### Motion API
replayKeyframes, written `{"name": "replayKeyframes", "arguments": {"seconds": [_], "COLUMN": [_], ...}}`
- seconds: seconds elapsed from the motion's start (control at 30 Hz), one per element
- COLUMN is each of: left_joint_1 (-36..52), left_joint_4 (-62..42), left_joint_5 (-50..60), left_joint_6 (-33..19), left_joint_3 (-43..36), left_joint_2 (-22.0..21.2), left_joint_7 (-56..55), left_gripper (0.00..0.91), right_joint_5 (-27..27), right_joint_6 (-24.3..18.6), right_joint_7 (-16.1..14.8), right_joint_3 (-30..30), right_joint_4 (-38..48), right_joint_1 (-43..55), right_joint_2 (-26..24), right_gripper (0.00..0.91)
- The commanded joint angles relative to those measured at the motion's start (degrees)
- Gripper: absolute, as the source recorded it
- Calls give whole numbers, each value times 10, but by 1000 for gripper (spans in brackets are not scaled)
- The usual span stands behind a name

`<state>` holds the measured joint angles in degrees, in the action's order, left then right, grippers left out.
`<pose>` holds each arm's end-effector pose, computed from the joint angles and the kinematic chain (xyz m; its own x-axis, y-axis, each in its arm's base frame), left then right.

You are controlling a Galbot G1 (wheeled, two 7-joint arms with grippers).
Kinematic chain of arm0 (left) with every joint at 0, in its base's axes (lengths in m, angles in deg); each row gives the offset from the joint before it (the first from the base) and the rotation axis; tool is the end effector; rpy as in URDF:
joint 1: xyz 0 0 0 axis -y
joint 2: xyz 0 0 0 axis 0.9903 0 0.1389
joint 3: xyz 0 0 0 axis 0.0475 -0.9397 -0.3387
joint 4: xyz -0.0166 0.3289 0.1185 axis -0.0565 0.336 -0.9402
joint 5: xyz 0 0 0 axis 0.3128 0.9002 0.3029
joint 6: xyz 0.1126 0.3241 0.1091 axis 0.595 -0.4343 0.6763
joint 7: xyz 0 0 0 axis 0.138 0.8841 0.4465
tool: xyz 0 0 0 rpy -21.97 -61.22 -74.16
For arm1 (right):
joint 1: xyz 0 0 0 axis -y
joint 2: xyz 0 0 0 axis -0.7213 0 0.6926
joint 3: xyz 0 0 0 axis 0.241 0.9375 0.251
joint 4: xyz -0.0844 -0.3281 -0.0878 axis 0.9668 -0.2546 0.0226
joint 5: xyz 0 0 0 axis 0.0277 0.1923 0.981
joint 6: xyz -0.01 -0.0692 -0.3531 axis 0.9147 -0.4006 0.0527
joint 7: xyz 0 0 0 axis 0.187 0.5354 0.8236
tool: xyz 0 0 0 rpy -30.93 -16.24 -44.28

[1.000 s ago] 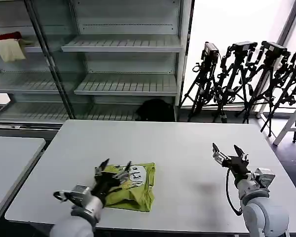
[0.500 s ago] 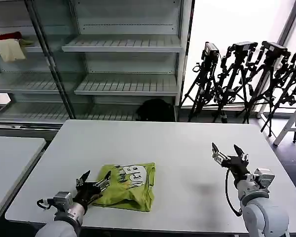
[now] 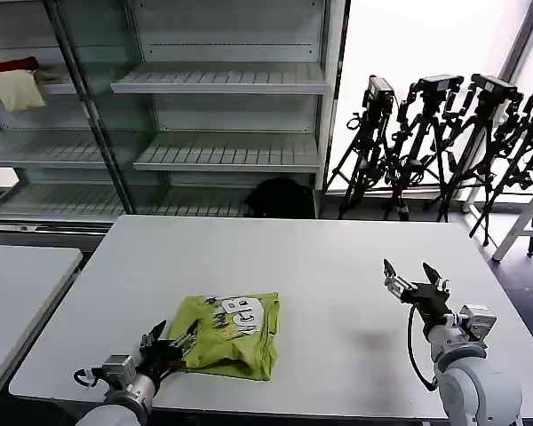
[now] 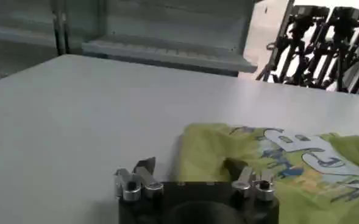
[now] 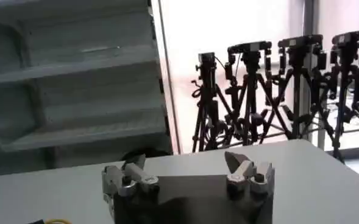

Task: Fold and organize the clothes.

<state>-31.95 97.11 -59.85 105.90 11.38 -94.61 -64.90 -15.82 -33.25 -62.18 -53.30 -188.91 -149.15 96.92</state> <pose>0.2199 0.0512 -0.2872 -0.8926 0.1172 0.4353 0.0593 0.9878 -0.1443 0.2551 -0.0856 -0.1916 -0.9837 -0.0039 0.1799 0.0183 0.9924 0.1216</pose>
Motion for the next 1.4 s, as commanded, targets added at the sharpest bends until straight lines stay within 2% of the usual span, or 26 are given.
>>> {"name": "replayKeyframes", "arguments": {"seconds": [0.03,0.43,0.6,0.73,0.87,1.03,1.07,1.13,1.3,1.4], "left_joint_1": [-4,6,0,-8,-1,6,7,9,32,63], "left_joint_4": [-18,-24,-19,-3,3,-45,-62,-75,-65,-18], "left_joint_5": [-22,-60,-3,61,92,85,86,89,116,136], "left_joint_6": [-19,-54,-84,-102,-94,-89,-89,-89,-75,-50], "left_joint_3": [-4,-23,-18,26,126,256,274,300,320,292], "left_joint_2": [-9,-34,-30,-11,51,200,204,254,320,321], "left_joint_7": [3,-13,-7,24,59,97,106,118,142,134], "left_gripper": [10,0,0,0,0,0,0,0,0,0], "right_joint_5": [1,1,-1,-2,-6,-10,-11,-12,-12,-12], "right_joint_6": [0,0,0,-1,-2,-5,-6,-7,-9,-14], "right_joint_7": [0,1,0,0,-2,-3,-3,-3,-5,-7], "right_joint_3": [1,-2,-6,-8,-13,-15,-15,-16,-18,-22], "right_joint_4": [1,1,1,5,9,14,15,15,15,16], "right_joint_1": [-1,1,0,-1,-3,-5,-6,-7,-12,-20], "right_joint_2": [1,0,-1,-2,-4,-5,-6,-5,-5,-6], "right_gripper": [907,907,907,907,907,907,907,907,907,907]}}
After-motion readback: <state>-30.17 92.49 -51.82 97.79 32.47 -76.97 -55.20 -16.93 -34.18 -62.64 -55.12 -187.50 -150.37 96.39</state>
